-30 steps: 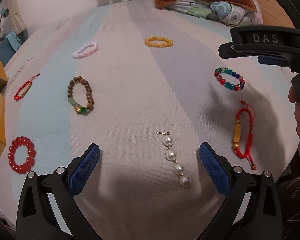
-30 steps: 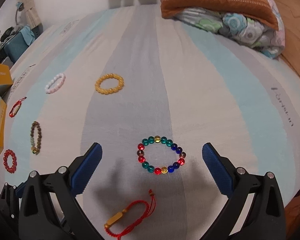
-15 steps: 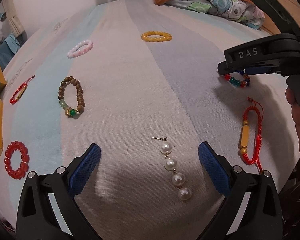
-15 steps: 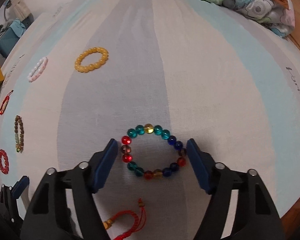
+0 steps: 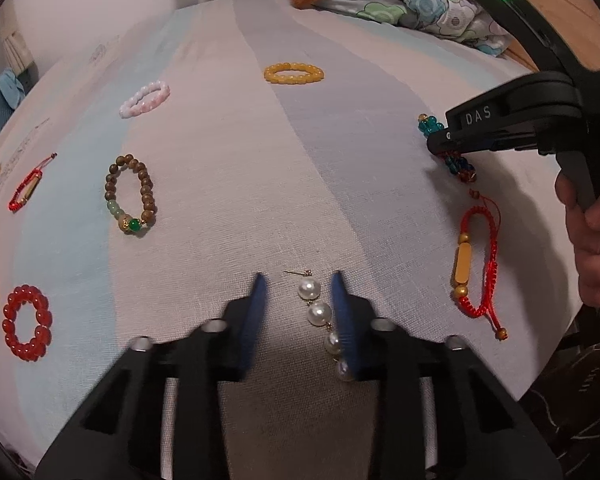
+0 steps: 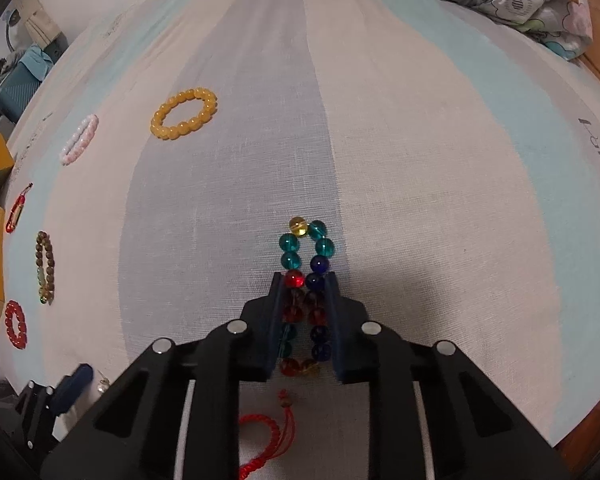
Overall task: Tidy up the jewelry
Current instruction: 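Grasp the pearl earring with the left tool while the right tool grasps the multicolour bracelet, then lift the pearl earring with the left tool while the right tool lifts the multicolour bracelet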
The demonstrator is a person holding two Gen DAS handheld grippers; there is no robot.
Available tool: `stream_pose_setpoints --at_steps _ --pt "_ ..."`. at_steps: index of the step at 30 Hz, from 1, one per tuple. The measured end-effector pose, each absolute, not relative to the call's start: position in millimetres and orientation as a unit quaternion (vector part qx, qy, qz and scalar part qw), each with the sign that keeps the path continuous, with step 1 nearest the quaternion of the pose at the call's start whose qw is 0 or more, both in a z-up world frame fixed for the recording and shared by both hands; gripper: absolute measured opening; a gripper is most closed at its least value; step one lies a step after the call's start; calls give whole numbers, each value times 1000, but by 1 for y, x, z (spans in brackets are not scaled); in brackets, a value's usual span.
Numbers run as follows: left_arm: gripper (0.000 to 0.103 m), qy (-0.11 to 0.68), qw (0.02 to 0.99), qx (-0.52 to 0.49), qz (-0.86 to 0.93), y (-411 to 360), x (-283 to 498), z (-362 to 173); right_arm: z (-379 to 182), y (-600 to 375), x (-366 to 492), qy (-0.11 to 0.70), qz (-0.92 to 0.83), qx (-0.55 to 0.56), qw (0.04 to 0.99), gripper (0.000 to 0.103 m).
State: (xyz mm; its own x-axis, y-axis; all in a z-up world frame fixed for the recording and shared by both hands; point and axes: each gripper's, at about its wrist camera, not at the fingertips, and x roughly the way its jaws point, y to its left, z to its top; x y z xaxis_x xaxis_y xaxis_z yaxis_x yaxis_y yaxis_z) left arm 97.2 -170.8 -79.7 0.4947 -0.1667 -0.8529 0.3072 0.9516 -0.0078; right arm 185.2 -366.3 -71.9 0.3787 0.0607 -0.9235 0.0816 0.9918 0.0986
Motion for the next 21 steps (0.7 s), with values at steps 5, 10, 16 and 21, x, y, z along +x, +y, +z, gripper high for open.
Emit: stream_pose_setpoints --at_steps 5,10,16,21 --pt "11 482 860 84 -141 -170 97 -80 -69 -367 185 550 -6 73 832 19" --pt "11 482 860 81 -145 -168 95 -78 -65 -367 183 542 -2 72 837 19" --pt "11 486 859 65 -148 -161 96 -75 -57 -367 179 530 -1 74 845 19" --pt "11 486 860 52 -147 -154 97 -71 -50 -367 177 516 -1 74 854 5"
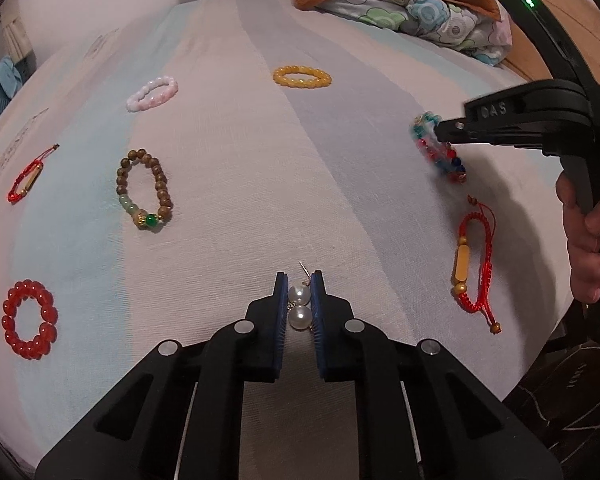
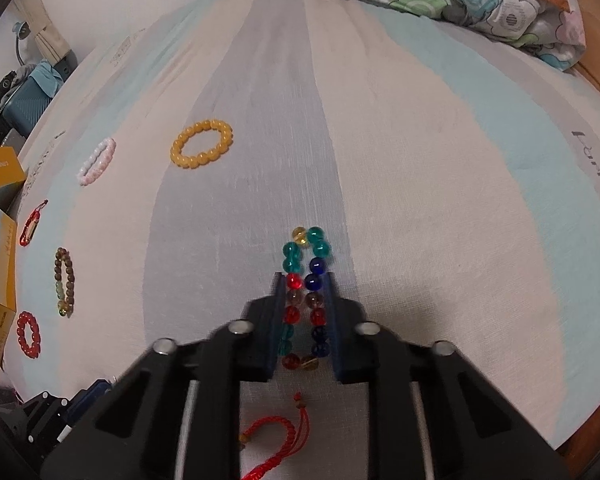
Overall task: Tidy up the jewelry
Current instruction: 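Lift the pearl earring with the left tool while the right tool lifts the multicolour bracelet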
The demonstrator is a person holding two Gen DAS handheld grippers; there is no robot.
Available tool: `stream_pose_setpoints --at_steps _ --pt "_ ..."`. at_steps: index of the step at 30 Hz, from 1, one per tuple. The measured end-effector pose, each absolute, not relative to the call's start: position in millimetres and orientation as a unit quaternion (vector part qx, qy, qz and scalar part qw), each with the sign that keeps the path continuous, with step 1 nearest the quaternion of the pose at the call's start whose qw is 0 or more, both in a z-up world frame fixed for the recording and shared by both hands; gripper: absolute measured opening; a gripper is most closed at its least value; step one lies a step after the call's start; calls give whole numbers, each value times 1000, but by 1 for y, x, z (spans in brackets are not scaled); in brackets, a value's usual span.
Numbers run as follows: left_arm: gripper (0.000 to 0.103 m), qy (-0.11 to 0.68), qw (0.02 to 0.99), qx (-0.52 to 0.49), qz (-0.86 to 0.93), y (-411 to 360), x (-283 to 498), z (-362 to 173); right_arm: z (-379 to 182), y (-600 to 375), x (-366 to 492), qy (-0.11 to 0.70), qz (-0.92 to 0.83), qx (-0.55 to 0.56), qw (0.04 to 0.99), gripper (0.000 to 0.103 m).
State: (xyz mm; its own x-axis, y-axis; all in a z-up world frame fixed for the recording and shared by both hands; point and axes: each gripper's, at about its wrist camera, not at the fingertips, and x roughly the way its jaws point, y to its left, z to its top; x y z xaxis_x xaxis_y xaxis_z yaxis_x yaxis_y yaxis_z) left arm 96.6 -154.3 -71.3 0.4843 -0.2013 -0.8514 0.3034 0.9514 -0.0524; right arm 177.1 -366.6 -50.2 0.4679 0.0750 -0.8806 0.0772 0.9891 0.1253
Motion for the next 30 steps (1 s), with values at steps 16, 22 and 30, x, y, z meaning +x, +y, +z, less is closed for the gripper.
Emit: stream_pose_setpoints --at_steps 16,22,30 --pt "11 488 859 42 -152 -150 97 -68 -59 -367 186 538 -6 85 839 11" --pt "11 488 859 42 -151 -150 98 -68 -60 -359 191 530 -9 76 844 48" --pt "11 487 859 40 -151 -148 98 -67 -74 -353 196 551 -27 41 833 47"
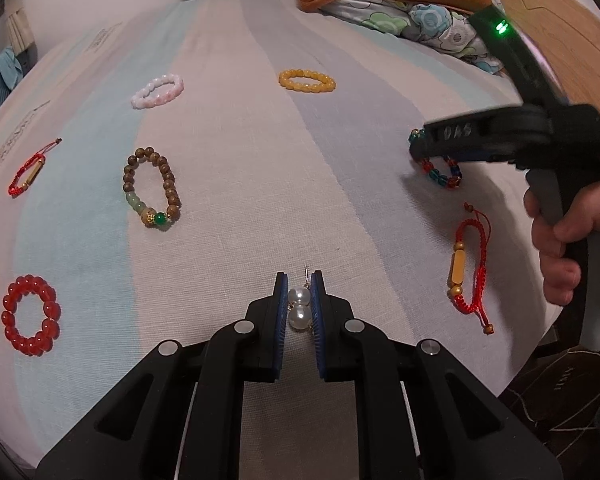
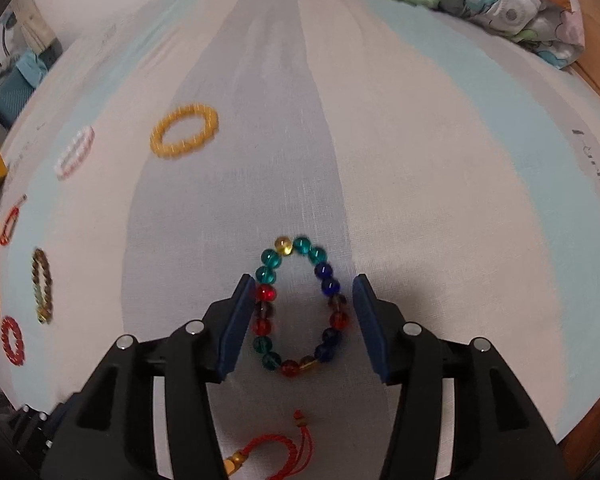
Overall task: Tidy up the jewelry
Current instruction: 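Lift the pearl earring with the left tool while the right tool lifts the multicolour bracelet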
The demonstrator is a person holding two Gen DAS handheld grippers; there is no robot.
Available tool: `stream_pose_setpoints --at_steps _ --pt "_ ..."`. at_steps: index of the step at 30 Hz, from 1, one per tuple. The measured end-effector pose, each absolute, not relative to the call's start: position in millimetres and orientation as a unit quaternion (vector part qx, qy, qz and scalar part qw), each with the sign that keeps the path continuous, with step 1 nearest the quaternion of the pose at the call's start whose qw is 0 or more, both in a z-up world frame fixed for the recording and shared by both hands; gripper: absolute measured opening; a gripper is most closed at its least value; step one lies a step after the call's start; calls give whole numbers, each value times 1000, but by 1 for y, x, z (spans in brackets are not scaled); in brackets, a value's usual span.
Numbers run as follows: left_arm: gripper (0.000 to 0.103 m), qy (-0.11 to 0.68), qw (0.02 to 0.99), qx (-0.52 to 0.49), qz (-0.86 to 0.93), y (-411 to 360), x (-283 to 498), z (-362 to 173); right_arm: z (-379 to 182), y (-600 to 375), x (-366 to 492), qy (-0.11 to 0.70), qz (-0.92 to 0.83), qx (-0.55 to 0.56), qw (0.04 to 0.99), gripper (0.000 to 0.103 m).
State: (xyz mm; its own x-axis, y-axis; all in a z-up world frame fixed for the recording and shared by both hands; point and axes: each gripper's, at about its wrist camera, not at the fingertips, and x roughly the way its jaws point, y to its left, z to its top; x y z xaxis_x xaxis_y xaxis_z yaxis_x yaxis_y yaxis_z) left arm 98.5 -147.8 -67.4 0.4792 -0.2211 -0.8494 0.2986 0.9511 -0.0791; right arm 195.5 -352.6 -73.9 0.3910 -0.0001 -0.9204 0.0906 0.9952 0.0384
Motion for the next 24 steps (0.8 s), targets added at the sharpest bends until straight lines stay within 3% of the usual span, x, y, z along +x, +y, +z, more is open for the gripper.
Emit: stream_pose_setpoints --at_steps 1,3,4,14,16,24 --pt "11 487 859 40 -152 -148 98 -68 -74 -352 195 550 -26 37 834 44" --pt "11 487 859 40 -152 -148 98 -67 -74 -352 194 550 -19 41 834 20" --pt "11 487 859 40 -152 -148 98 -67 -74 -353 194 550 -13 48 834 18" --pt "11 488 859 39 -151 -147 98 -67 -68 -361 190 537 9 95 838 18" --pt "11 488 859 39 -151 -147 98 -67 -66 -361 191 535 11 101 839 9" --pt "11 488 859 41 -151 -147 98 -68 -63 -362 191 527 15 102 844 9"
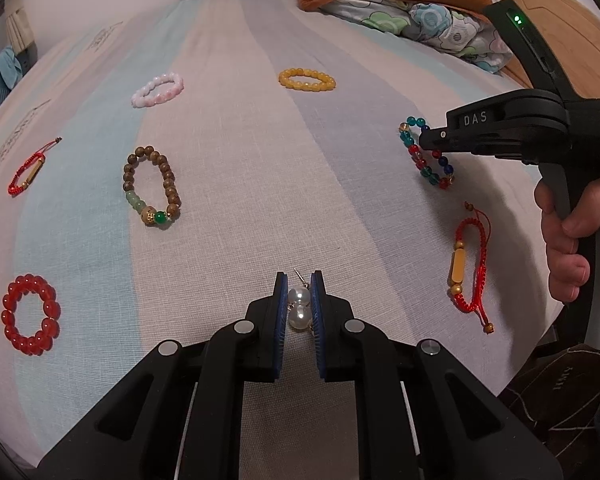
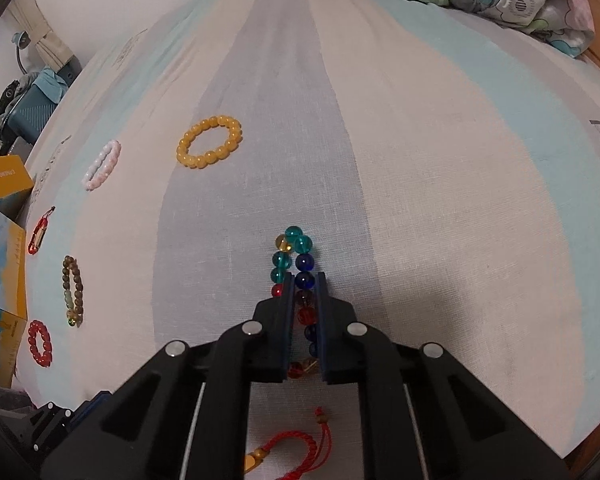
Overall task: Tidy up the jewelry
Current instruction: 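Lift the pearl earring with the left tool while the right tool lifts the multicolour bracelet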
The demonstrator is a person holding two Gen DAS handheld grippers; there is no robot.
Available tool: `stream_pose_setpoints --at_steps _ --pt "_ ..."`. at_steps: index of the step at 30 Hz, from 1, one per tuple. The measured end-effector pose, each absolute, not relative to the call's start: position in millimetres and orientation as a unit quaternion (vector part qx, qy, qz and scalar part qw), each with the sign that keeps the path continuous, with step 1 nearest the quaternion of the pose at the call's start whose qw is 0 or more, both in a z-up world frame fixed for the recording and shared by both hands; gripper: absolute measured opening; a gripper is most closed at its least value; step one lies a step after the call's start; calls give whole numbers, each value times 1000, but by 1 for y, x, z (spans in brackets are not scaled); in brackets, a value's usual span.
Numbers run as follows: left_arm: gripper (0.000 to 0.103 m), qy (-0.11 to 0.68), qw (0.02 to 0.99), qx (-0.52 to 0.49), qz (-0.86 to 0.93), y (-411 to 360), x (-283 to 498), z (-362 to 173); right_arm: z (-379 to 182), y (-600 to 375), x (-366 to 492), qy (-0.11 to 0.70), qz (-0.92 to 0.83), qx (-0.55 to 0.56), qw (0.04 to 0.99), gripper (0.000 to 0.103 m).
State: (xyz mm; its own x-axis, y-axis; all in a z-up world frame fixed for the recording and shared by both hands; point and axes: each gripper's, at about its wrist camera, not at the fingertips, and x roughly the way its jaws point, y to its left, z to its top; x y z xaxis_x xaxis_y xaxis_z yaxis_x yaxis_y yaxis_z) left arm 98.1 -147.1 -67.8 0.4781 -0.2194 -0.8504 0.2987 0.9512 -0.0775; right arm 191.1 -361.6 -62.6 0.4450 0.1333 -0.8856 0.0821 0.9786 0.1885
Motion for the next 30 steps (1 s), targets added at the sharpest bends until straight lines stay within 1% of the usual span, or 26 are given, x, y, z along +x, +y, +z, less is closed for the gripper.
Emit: stream_pose_setpoints --at_steps 6,16,30 --pt "11 488 859 40 -151 -147 99 -68 -52 -364 187 510 24 113 852 9" --pt "11 484 861 43 -148 -146 98 -60 -28 -358 178 483 31 102 869 9" --pt "11 469 872 33 -135 -127 95 -25 1 -344 163 463 28 91 881 9"
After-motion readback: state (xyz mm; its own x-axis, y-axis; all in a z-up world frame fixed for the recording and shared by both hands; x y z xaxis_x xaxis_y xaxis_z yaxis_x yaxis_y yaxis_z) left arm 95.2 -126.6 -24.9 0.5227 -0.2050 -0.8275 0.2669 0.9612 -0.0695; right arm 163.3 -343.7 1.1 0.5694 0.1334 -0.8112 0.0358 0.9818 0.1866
